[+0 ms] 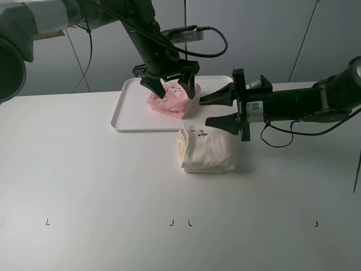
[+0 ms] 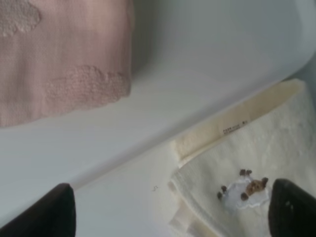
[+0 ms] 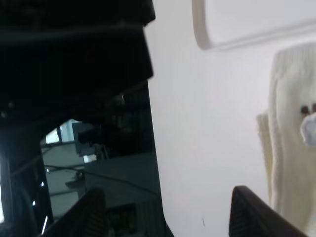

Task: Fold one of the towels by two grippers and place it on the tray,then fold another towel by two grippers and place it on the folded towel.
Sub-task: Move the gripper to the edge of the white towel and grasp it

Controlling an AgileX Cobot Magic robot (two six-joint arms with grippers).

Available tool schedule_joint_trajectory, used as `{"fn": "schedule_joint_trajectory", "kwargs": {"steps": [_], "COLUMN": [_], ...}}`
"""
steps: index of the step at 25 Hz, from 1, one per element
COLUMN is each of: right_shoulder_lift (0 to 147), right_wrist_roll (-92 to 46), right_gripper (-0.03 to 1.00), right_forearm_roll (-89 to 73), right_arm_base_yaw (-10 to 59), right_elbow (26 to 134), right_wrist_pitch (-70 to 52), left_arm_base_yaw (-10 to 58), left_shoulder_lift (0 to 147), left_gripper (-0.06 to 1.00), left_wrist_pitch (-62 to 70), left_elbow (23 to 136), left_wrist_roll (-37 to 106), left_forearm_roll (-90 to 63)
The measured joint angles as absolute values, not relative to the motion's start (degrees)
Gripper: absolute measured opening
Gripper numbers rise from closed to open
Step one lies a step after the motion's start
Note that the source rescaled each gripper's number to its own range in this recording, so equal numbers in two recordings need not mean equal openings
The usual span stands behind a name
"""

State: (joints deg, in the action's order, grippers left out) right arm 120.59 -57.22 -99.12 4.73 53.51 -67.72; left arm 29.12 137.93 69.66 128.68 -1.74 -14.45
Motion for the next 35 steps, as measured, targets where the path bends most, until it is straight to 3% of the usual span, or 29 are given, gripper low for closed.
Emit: {"fn": "schedule_joint_trajectory", "kwargs": {"steps": [8, 16, 27, 31, 35], "right_shoulder_lift": [120.68, 120.68, 120.68, 120.68, 120.68], "right_wrist_roll": [-51.83, -51.68, -52.48, -53.52, -54.92], "right_gripper": [0.7, 0.71, 0.69, 0.59, 0.19], "right_forearm_roll": [-83.79, -79.64, -78.78, -78.78, -78.78], "right_arm_base_yaw": [-0.6, -0.32, 5.62, 7.59, 8.0], "right_elbow": [55.1, 55.15, 55.15, 55.15, 55.15], "right_wrist_pitch": [-53.67, -49.36, -43.57, -42.21, -41.77], "left_arm_base_yaw": [29.12, 29.12, 29.12, 29.12, 29.12], "left_shoulder_lift": [137.93, 137.93, 137.93, 137.93, 137.93], "left_gripper": [1.0, 1.0, 1.0, 1.0, 1.0], "left_wrist_pitch": [69.71, 69.71, 69.71, 69.71, 69.71], "left_elbow": [128.68, 128.68, 128.68, 128.68, 128.68], "left_wrist_roll": [-1.36, -1.36, -1.36, -1.21, -0.53], "left_forearm_roll": [-14.45, -14.45, -14.45, -14.45, -14.45]}}
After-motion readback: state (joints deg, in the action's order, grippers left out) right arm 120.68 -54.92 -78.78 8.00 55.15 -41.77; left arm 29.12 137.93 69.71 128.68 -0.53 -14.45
